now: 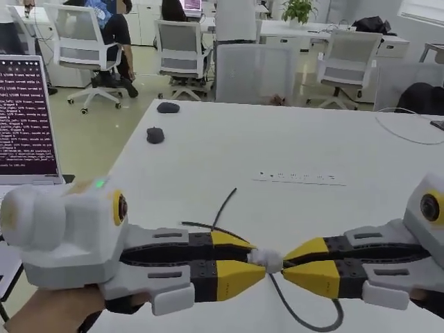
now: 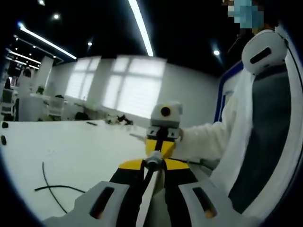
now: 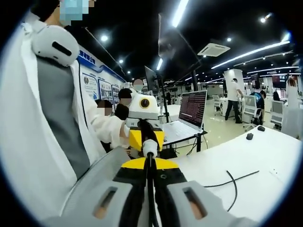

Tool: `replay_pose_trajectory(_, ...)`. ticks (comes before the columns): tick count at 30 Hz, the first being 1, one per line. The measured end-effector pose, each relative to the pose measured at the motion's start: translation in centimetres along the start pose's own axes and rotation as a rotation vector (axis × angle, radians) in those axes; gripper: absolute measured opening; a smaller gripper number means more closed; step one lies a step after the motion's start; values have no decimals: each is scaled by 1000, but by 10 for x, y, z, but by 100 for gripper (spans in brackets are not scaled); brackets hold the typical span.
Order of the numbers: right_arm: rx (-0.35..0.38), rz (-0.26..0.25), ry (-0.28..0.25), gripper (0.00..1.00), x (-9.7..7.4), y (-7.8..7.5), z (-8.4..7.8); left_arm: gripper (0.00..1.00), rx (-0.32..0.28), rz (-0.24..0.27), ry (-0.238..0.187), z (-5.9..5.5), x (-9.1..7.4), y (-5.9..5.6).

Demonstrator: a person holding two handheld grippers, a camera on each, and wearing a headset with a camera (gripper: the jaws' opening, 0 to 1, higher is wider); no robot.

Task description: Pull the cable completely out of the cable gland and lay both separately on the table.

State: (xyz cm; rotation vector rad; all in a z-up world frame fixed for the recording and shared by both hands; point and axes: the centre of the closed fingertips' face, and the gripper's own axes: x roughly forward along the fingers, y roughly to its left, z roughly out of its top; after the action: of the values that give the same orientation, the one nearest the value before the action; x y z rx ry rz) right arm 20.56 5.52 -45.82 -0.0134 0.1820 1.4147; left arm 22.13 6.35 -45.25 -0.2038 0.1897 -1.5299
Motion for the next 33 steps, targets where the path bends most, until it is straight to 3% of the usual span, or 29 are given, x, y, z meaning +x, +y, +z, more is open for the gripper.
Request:
replay_pose_trajectory(5,3,-3,-53,3,-1,0,12,39,7,-10,-27,-1,8,-3)
replay_pose_trajectory(12,-1,12,-56,3,0,3,12,24,17,-13,-38,-2,19,0)
replay_pose_trajectory(15,6,13,-54,3,-1,3,11,23,4,-26,-32,-4,19,2)
replay_pose_trajectory(21,7,2,-67,3,-2,-1,11,16,37,-53,-25,-3,25,-9)
replay_pose_trajectory(25,1,16,-70,3,-1,2,11,15,44,-50,-28,-1,23,-11)
replay_pose_trajectory(33,-17,12,-39,3,3,-3,1,15,30,-18,-12,-11,18,0)
